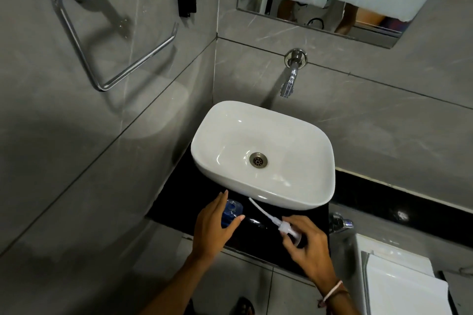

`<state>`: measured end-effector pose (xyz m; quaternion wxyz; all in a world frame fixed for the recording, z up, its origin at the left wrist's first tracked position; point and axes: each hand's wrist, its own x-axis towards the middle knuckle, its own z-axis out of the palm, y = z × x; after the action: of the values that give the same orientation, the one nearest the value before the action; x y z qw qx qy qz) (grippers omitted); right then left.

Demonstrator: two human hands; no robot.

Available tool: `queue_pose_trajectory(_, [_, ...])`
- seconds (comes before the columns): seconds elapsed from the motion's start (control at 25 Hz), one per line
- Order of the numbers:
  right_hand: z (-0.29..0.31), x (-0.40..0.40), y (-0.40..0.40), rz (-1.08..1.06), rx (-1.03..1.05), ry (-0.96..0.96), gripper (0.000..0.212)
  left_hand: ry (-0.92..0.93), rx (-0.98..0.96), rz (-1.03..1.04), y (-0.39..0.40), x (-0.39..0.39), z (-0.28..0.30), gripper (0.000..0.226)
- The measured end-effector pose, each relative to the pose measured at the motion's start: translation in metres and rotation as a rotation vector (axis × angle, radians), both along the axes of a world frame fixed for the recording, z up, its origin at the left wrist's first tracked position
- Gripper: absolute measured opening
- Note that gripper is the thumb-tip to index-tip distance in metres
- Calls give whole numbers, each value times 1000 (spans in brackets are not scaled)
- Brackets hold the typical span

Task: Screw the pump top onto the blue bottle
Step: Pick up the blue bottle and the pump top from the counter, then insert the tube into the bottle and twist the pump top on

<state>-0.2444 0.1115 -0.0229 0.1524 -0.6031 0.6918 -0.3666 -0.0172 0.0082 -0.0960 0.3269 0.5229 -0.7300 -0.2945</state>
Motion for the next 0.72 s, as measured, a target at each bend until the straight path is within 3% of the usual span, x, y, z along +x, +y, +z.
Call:
queue_pose_trajectory(0.24, [70,22,-43,179,-37,-9,22,-164,-155,53,-1,3,-8,81])
queue_pose_trajectory(0.4, [84,25,-65,358,72,100,24,-191,-173,52,-2,6,-14,81])
queue_pose_trajectory(0.56, [101,36,-84,409,204,231,35,-151,-150,54,-1,5,-19,82])
queue_pose_trajectory(0.72, [102,64,-110,512,316,356,29,-150,-182,62,-2,4,-24,81])
